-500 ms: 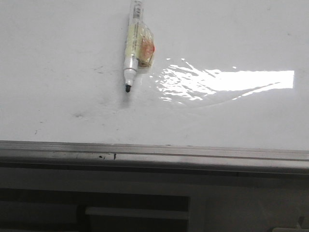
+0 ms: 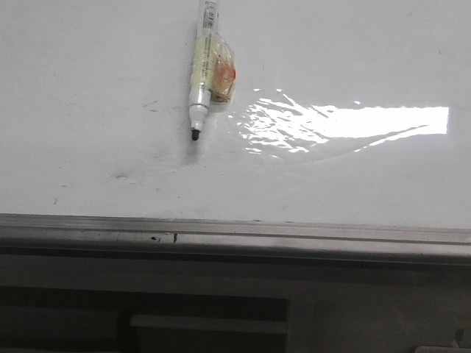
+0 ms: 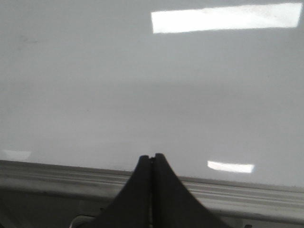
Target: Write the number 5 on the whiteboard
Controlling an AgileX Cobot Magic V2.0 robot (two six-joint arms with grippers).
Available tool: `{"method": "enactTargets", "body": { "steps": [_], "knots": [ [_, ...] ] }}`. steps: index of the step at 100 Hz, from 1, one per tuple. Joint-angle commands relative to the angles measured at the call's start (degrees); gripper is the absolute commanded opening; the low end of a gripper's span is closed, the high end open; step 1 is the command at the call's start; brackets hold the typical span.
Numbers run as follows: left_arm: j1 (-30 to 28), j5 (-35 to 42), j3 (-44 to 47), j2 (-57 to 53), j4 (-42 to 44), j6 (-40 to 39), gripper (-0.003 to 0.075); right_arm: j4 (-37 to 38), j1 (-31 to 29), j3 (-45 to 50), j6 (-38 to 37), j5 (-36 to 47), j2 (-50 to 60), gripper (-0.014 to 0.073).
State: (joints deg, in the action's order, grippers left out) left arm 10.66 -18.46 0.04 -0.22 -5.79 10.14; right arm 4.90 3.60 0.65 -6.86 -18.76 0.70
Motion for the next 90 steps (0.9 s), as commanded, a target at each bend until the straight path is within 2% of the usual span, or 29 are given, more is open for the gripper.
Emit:
{"method": "enactTargets", "body": {
  "steps": [1, 39, 53, 60, 72, 80, 90],
  "knots": [
    [-0.14, 4.09, 1.37, -1.51, -0.15, -0.64, -0.002, 0.05, -0.27, 1.27, 0.48, 1.03, 0.84, -0.0063],
    [-0.14, 4.22, 1.37, -1.51, -0.15, -0.64, -0.002, 0.05, -0.27, 1.27, 0.48, 1.34, 0.84, -0.0063],
    [-0.14, 5.83, 1.37, -1.51, -0.87, -0.64, -0.002, 0.45, -0.27, 1.27, 0.48, 6.45, 0.84, -0.0063],
    [-0.14, 7.58, 1.37, -1.51, -7.43, -0.64, -0.002, 0.45, -0.27, 1.27, 0.48, 9.75, 0.84, -0.0063],
    [-0.14, 10.88, 1.37, -1.51, -24.95, -0.64, -0.002, -0.66, -0.27, 1.27, 0.48, 14.2, 0.84, -0.0063],
    [-0.14, 13.0, 1.37, -1.51, -37.63, -0.64, -0.002, -4.9, -0.27, 1.27, 0.48, 17.64, 0.84, -0.0063],
    [-0.14, 14.42, 1.37, -1.51, -47.82, -0.64, -0.002, -11.51, -0.27, 1.27, 0.48, 20.26, 0.84, -0.0063]
  ]
}}
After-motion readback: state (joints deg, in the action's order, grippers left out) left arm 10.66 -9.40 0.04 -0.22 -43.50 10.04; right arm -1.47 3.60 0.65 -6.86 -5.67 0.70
